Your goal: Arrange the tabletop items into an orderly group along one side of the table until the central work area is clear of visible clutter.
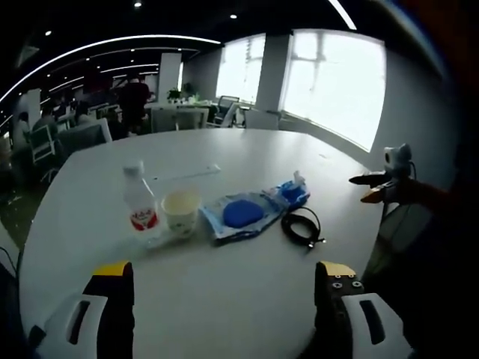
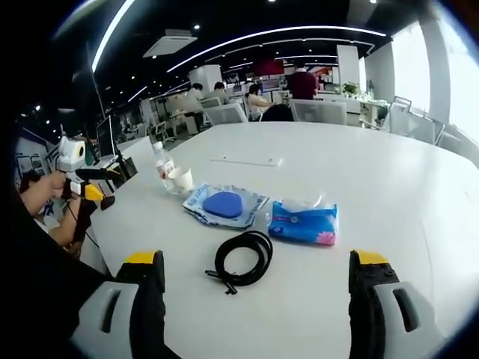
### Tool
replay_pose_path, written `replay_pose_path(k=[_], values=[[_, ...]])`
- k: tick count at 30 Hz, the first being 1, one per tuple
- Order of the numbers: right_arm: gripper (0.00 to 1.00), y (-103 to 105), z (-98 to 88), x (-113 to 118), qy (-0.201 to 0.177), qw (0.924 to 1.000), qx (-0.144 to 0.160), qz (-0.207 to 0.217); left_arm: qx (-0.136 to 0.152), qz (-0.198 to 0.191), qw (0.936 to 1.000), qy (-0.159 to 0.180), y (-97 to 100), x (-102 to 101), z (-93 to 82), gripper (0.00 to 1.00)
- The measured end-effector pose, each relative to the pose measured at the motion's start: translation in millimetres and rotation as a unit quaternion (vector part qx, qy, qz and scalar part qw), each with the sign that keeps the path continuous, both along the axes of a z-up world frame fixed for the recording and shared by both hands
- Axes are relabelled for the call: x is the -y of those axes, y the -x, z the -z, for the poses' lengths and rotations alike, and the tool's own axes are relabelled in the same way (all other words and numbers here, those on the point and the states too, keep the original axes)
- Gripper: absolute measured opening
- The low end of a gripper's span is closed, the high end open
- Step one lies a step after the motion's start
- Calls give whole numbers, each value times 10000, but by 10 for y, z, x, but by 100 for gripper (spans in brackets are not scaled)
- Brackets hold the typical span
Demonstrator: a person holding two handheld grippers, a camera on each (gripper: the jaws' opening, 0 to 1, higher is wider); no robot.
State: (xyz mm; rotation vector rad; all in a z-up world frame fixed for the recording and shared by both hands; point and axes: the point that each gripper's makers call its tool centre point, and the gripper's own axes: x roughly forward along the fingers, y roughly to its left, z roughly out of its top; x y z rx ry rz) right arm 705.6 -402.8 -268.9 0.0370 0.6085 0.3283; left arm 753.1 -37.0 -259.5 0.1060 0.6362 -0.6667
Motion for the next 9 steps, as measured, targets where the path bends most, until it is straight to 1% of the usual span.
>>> replay_pose_path(k=[9], values=[[100,0,38,-3,7,10000,-72,-41,-3,-13,10000,-4,-2,5,10,99]])
